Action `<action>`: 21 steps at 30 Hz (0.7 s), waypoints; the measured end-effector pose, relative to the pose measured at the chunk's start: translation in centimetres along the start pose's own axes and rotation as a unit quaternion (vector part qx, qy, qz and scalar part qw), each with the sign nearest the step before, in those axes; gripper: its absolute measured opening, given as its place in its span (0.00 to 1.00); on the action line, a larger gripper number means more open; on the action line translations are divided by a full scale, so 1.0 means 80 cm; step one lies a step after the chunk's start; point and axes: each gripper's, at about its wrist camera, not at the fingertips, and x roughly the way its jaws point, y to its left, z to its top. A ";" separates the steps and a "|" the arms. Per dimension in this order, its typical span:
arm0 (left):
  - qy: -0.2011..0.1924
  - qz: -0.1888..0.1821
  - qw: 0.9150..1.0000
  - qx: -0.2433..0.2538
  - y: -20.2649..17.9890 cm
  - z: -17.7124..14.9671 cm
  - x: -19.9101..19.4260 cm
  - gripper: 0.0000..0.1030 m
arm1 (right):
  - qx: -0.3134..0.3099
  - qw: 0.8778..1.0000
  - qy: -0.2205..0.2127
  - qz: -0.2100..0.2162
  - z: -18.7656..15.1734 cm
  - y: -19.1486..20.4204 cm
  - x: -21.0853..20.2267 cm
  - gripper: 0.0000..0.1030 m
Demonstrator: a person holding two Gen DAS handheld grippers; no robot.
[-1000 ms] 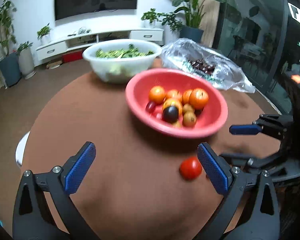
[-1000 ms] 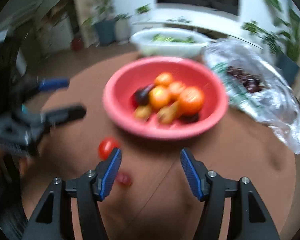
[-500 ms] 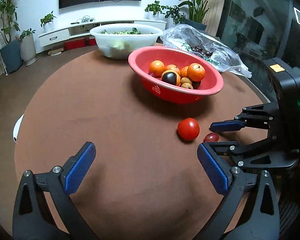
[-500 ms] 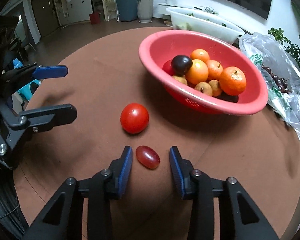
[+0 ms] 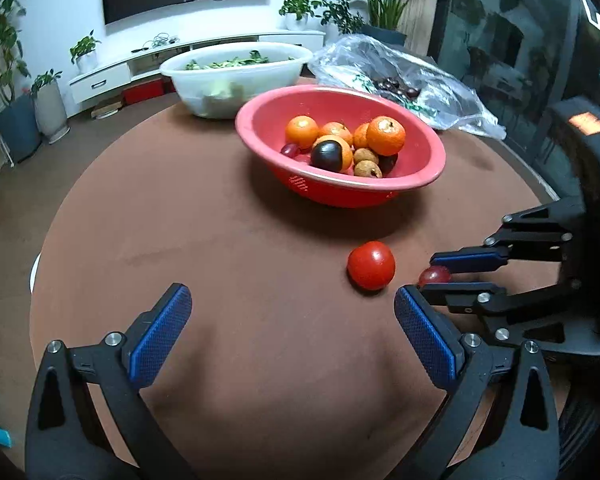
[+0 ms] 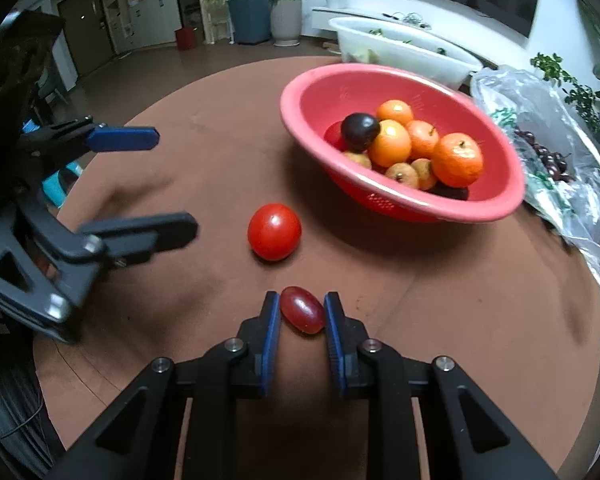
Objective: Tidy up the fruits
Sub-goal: 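Grasp the red tomato with the left tool while the right tool grasps a red grape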
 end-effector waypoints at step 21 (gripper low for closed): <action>0.030 0.021 0.998 0.041 -0.038 0.036 0.069 0.90 | 0.002 0.991 -0.021 -0.132 -0.008 -0.001 -0.049 0.24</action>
